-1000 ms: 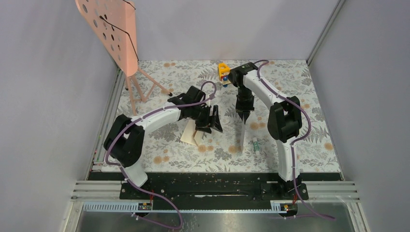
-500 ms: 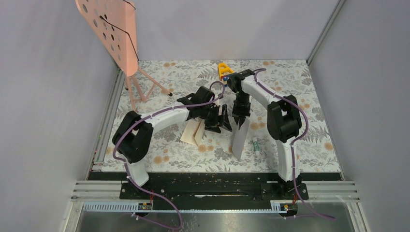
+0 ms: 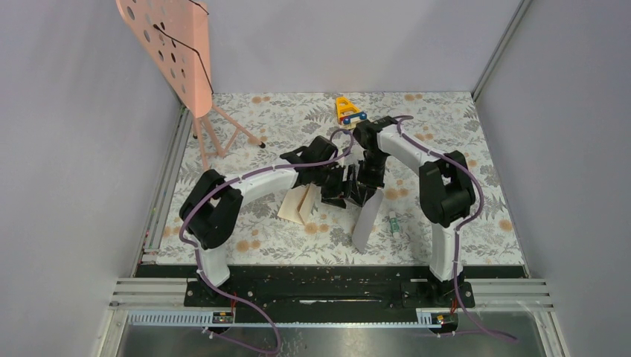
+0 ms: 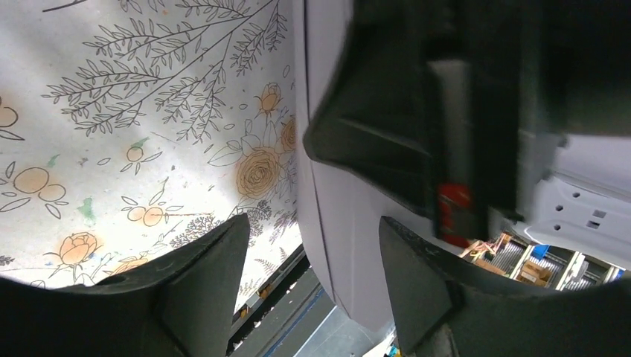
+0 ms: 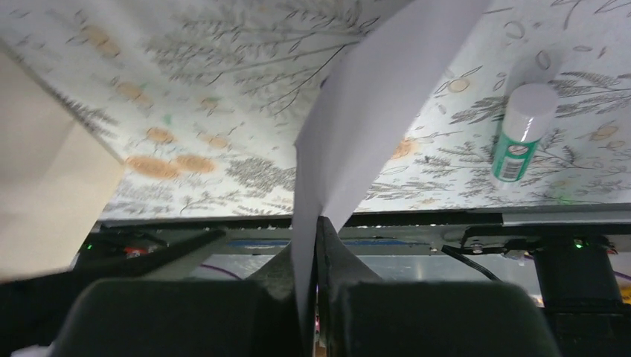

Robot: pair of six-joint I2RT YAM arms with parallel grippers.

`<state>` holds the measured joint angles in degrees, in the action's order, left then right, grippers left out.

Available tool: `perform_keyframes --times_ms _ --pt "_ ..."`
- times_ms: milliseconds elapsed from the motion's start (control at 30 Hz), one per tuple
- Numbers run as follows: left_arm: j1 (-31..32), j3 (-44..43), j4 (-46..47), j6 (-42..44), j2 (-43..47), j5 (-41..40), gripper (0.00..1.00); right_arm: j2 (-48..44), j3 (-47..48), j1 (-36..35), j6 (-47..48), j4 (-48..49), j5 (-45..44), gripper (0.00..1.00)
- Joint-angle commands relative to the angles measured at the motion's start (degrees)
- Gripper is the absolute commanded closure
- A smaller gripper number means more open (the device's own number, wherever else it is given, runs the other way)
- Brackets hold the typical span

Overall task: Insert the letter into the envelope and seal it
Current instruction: Adjust the envelope.

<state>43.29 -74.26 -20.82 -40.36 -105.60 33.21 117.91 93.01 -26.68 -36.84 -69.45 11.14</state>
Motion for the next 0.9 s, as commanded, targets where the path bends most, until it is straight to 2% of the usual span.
perform_keyframes --times_ms 0,167,633,867 --pt "0.0 0.8 1.6 1.1 3.4 -0.5 0.37 -7.1 -2.0 -0.5 0.6 5.1 5.6 1.0" --pt "-0.2 4.8 1.9 1.2 6.4 -2.4 0.43 -8.9 -3.7 -0.6 1.8 7.4 7.3 1.0" --pt "-0.2 3.3 1.8 1.2 3.8 -2.0 0.43 -7.4 -4.7 -0.7 -1.4 9.7 10.0 1.0" --pt "-0.3 1.3 -3.6 3.0 4.8 -6.6 0.43 -4.0 0.6 -1.3 -1.2 3.7 7.1 1.0"
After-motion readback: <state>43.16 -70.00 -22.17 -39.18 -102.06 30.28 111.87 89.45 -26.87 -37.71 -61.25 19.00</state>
